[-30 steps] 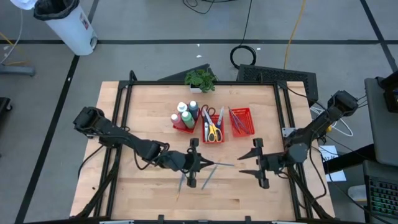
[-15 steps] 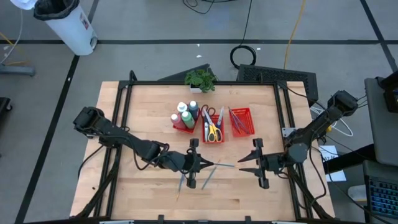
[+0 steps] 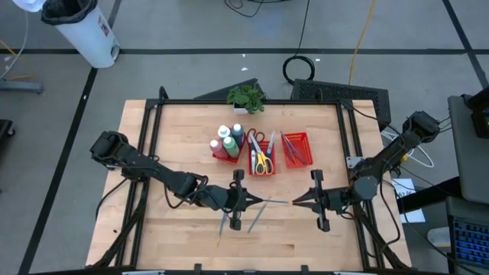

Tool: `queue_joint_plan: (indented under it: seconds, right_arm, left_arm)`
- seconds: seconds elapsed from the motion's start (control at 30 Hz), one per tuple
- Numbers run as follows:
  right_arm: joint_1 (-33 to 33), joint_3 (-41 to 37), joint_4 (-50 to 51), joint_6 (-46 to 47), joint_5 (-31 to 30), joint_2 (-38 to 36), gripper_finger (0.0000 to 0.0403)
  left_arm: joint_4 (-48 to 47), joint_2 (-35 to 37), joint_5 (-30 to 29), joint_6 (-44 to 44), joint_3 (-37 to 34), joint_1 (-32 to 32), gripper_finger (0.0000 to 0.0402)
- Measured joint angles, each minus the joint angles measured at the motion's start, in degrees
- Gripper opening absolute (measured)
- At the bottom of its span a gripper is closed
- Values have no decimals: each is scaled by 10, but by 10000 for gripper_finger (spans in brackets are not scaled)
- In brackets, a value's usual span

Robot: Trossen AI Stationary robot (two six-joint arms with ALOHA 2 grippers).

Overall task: Pick & Place Paint Supplies
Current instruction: Put the blue paint brush into the right red bin

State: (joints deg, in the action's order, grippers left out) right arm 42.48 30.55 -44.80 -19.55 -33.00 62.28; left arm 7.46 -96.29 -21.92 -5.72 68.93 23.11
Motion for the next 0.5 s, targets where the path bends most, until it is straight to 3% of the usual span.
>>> queue_joint_plan:
  seconds: [0.13,0.33,0.5]
  right_arm:
    - [0,0,0,11,-14,0,3]
    - [0,0,6,37,-138,-20,1]
    - [-12,6,78,39,-234,-107,1]
  left_arm:
    - [-4,0,-43,18,0,3,23]
    - [-65,41,-190,2,2,42,97]
    - [-150,59,-184,56,1,64,149]
